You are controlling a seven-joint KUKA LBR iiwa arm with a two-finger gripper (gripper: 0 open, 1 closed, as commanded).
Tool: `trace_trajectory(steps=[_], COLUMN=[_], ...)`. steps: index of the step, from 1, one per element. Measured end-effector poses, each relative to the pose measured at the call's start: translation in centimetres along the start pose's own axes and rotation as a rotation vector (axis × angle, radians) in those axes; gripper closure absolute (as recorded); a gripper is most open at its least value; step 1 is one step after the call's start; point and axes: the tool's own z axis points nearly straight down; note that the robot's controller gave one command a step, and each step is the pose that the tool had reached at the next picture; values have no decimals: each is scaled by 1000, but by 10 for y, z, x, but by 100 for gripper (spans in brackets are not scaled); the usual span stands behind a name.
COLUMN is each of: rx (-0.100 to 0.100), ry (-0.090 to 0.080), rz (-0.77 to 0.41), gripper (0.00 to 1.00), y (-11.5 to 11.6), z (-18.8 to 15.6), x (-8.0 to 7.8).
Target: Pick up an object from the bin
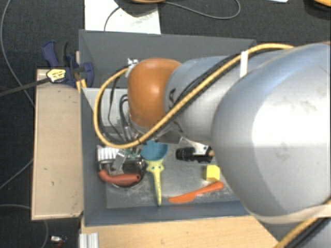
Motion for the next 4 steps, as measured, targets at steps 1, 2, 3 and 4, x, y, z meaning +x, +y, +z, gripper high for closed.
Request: trace_trajectory(steps=[1,2,3,4], rx=[0,-6,-5,2], ry=[3,-4,-4,0], rz=[370,341,341,338], gripper=[0,100,100,100], y=[-41,-40,-41,-43], z=[60,64,64,27], x=[14,-29,-29,-28])
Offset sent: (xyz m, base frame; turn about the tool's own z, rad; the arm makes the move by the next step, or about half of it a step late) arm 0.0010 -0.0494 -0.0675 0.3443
